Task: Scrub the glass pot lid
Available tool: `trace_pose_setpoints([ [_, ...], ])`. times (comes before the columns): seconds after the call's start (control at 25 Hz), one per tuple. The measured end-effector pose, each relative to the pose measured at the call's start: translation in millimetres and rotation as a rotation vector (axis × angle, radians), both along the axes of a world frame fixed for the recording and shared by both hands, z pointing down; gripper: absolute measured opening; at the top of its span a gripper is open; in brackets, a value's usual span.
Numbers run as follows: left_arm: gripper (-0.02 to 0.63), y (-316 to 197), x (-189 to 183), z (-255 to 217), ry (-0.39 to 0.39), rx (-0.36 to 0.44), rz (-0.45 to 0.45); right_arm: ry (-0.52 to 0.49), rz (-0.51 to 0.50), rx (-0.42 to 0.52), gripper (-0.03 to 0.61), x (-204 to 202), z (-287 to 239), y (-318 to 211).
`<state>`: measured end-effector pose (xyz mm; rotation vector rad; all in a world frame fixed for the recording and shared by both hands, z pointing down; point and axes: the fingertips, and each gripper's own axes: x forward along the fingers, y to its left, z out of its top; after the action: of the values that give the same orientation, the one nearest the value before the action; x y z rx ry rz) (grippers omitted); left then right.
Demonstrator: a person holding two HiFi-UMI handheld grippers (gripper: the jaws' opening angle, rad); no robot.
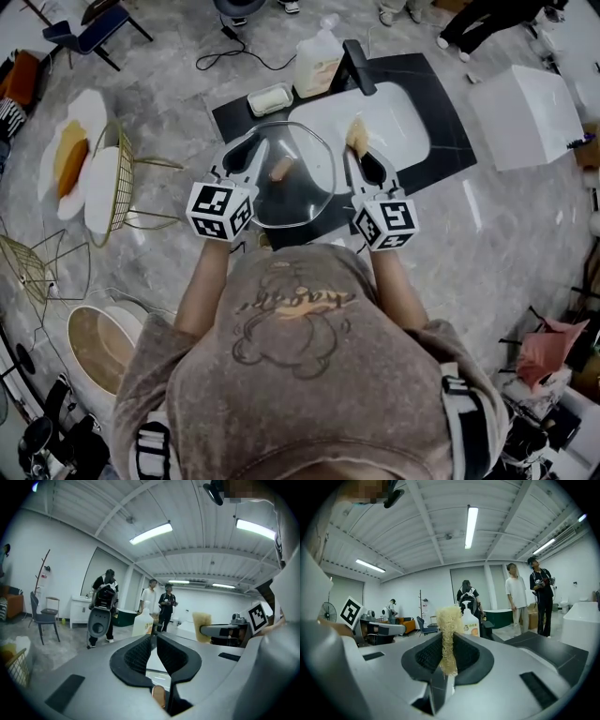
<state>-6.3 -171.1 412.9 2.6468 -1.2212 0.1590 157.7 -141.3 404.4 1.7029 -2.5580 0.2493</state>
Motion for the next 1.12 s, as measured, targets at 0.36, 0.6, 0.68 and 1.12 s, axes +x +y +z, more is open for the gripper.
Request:
trace_pose_setpoints([
  [0.36, 0.018, -1.5, -8.7, 16.0, 0.018, -0.02, -0.068, 0.001, 0.003, -0.035, 0.05, -0.6, 24.9, -0.2],
  [0.6, 0.018, -0.1, -9.2, 16.6, 0.021, -0.028, -0.072, 0.0, 0.003, -0.037, 0.049, -2.5, 27.1, 0.4],
  [0.68, 0.018, 1.0, -9.6, 17.3, 0.024, -0.033, -0.072, -0.002, 0.002, -0.039, 0.048, -3.5, 28.1, 1.3],
  [1.12, 0.018, 6.4, -11.7, 20.5, 0.042, -0.051, -0.087, -0.004, 0.002, -0.05, 0.049, -4.2, 31.0, 6.9],
])
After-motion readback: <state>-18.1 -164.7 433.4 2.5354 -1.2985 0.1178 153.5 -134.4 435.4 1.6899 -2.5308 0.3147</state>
